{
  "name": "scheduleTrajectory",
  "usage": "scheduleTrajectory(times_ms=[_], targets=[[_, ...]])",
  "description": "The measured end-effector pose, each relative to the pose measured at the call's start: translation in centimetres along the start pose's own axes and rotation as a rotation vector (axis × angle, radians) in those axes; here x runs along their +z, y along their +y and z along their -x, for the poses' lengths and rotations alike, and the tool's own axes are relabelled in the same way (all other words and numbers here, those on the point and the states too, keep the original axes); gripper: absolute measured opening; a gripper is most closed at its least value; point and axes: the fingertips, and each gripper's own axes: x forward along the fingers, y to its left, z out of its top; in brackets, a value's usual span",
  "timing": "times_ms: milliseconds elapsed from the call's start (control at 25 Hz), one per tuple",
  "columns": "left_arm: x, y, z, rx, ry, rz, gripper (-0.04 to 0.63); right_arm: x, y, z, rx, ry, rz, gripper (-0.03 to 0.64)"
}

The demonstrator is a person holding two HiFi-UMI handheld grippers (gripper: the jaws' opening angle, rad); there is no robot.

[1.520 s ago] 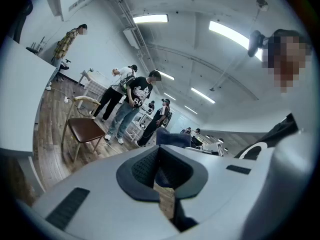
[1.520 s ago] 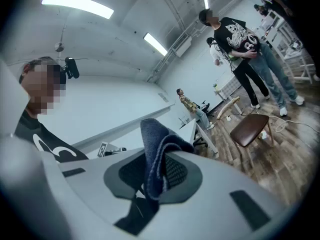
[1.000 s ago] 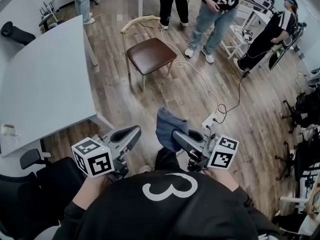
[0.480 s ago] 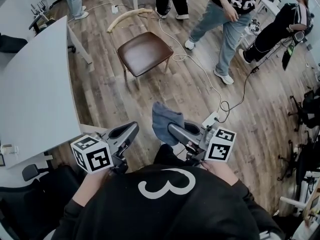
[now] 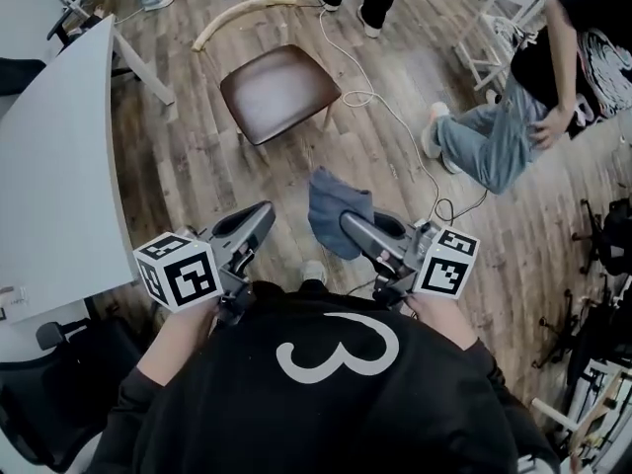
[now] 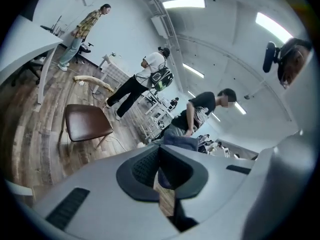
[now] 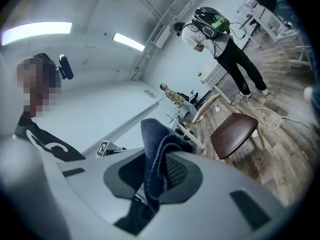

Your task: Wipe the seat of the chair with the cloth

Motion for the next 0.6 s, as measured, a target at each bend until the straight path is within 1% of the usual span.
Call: scheduleTrajectory(times_ms=[120, 160, 280, 400, 600], targets=[[0.7, 1.5, -0.8, 0.003, -0.024, 0.093, 0.012, 0.5, -1.5, -0.8, 0.000, 0.019, -0.018, 0.055], [0.9, 2.1, -1.0, 0.009, -0.026, 0.113, 0.012, 0.5, -2.1, -1.4, -0.002, 0.030, -0.030, 0.055], [2.2, 4.6, -1.3, 0.043, -0.026, 0.120, 0.012, 0.9, -3.7, -3.8, -0.006, 0.062, -0.061, 0.055], [4.1, 7.9, -2.0, 0.072, -0.026, 0.130, 0.012, 2.1, -5.5, -6.8, -0.010, 0.088, -0.069, 0.055], [8.3, 13.6, -4.7, 0.080, -0.023, 0.173, 0.012, 5.1, -9.4, -12.3, -0.049, 0.121, -0.076, 0.055]])
